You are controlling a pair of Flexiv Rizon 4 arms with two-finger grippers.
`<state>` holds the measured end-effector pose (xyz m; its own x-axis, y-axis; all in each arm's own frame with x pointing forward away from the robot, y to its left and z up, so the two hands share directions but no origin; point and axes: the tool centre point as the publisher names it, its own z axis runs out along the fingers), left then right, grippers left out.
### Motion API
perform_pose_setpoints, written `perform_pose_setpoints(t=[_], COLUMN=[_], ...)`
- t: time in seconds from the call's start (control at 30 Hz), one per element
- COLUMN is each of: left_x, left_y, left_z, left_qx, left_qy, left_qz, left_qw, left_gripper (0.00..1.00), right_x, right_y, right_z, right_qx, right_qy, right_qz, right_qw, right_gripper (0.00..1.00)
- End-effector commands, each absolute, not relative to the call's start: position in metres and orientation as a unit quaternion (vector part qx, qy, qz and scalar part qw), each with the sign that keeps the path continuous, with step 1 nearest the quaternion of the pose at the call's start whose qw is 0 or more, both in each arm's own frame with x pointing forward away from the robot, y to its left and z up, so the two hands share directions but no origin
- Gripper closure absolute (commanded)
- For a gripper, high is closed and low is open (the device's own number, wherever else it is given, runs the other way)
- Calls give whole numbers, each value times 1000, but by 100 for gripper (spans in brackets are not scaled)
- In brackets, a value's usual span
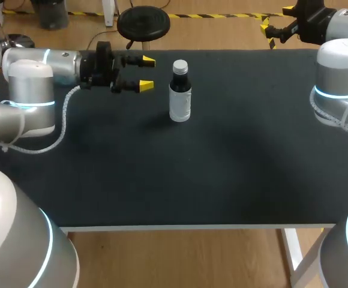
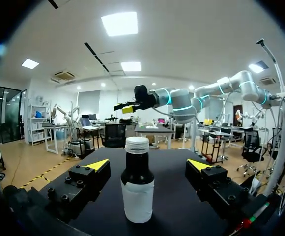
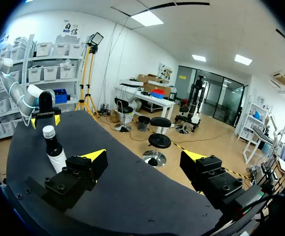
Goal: Unscrew the bottle cap
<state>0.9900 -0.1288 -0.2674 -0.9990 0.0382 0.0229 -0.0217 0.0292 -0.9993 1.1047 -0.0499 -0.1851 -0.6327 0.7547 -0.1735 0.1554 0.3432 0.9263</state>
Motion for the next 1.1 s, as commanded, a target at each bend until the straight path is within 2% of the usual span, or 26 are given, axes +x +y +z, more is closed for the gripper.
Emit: perform_pose_setpoints(t=[0.03,1.1], left_x=[997,1003], left_y=[-137,-186], left_z=[-277,-291], left_qx=[-12,-46], left_qy=[-713,-707], left_qz=[700,702], left_qw=[28,67], left_gripper=[0,0], right_x=[1105,1105], right_y=[-50,-50], right_z=[-184,-184], right_qx=[300,300], right_qy=[761,761], right_qz=[488,488], right_qw=[306,306], right_gripper=[0,0])
